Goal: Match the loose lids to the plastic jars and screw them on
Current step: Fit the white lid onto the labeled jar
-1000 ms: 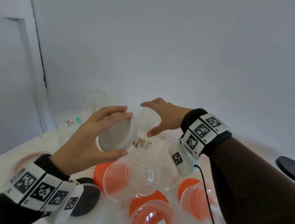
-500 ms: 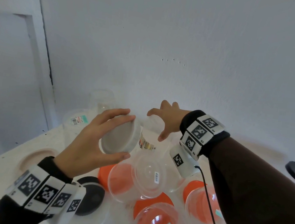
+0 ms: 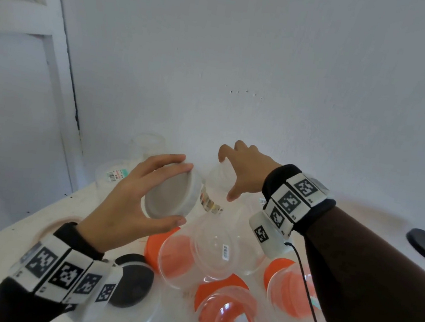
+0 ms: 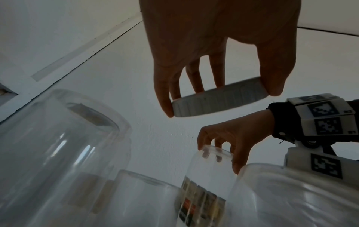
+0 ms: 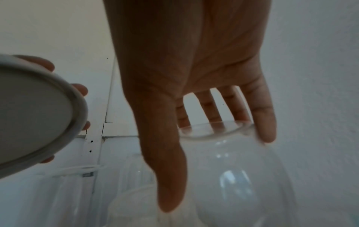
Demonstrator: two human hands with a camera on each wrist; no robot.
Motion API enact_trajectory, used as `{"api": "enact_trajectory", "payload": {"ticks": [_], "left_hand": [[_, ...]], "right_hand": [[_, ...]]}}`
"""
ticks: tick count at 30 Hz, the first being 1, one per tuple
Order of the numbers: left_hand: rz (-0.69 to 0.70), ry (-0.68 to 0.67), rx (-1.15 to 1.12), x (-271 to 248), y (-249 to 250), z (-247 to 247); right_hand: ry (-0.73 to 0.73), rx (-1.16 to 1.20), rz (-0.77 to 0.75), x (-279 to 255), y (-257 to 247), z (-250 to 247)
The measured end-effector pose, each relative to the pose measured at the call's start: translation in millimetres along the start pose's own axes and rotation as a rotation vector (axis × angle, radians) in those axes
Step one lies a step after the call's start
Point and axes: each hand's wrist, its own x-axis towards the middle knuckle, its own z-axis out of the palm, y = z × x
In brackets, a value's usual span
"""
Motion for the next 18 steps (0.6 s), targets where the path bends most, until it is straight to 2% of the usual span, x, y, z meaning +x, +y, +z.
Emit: {"api": "enact_trajectory", "payload": {"ticks": [5,11,18], "left_hand": [[0.012,-0.001,-0.002,2,12,-1],[0.042,-0.018,-0.038,9,36,6],[0.077,-0.046,-0.075,14,69,23]], "right_hand": [[0.158,0.065,0.015,-31,12,-13],[0.387,0.285,0.047,-84,35,-21],[0.615,0.412,0.088,-149,64,-7]]}}
